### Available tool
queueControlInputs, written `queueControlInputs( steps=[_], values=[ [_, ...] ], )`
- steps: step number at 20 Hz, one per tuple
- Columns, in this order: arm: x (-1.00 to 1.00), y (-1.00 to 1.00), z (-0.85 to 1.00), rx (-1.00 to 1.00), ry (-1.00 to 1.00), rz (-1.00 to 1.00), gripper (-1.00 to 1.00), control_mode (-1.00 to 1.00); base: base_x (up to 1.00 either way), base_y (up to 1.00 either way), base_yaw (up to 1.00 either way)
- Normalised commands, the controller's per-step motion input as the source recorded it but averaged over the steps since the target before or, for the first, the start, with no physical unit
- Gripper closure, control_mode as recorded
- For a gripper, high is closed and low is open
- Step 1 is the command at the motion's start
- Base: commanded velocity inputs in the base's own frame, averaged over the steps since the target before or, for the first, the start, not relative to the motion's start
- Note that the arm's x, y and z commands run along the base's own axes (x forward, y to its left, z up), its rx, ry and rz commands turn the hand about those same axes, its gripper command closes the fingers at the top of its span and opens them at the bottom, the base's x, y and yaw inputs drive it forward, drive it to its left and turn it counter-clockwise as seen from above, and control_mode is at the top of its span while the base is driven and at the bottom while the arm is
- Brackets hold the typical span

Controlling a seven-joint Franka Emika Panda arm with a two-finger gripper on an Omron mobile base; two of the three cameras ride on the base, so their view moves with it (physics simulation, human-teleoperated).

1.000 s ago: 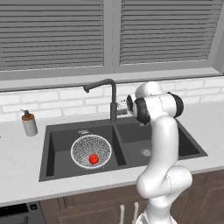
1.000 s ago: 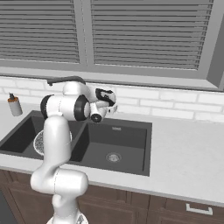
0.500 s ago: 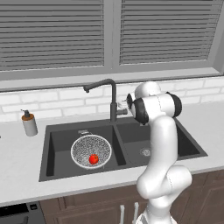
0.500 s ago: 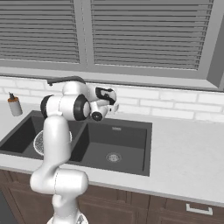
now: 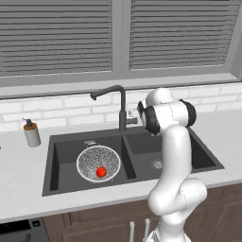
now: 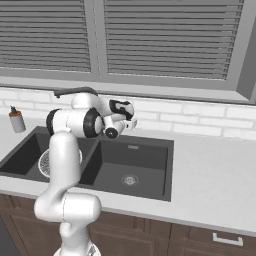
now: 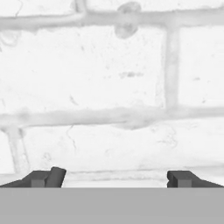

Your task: Put the colander in the sink, put the apple in the colander, and turn on the sink faucet and pour water over the colander.

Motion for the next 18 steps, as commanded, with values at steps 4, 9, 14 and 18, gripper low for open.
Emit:
queueControlInputs(
  steps=[4,9,14,18],
  values=[
    [0.0,-0.47,-0.15,0.0,0.01,-0.02,-1.0,-1.0,0.0,0.0,0.0],
    [0.02,-0.43,-0.14,0.0,0.04,-0.01,-1.0,-1.0,0.0,0.0,0.0],
    [0.01,-0.43,-0.13,0.0,0.06,-0.02,-1.0,-1.0,0.0,0.0,0.0],
    [0.01,-0.38,-0.16,0.0,0.06,-0.03,-1.0,-1.0,0.0,0.0,0.0]
  ],
)
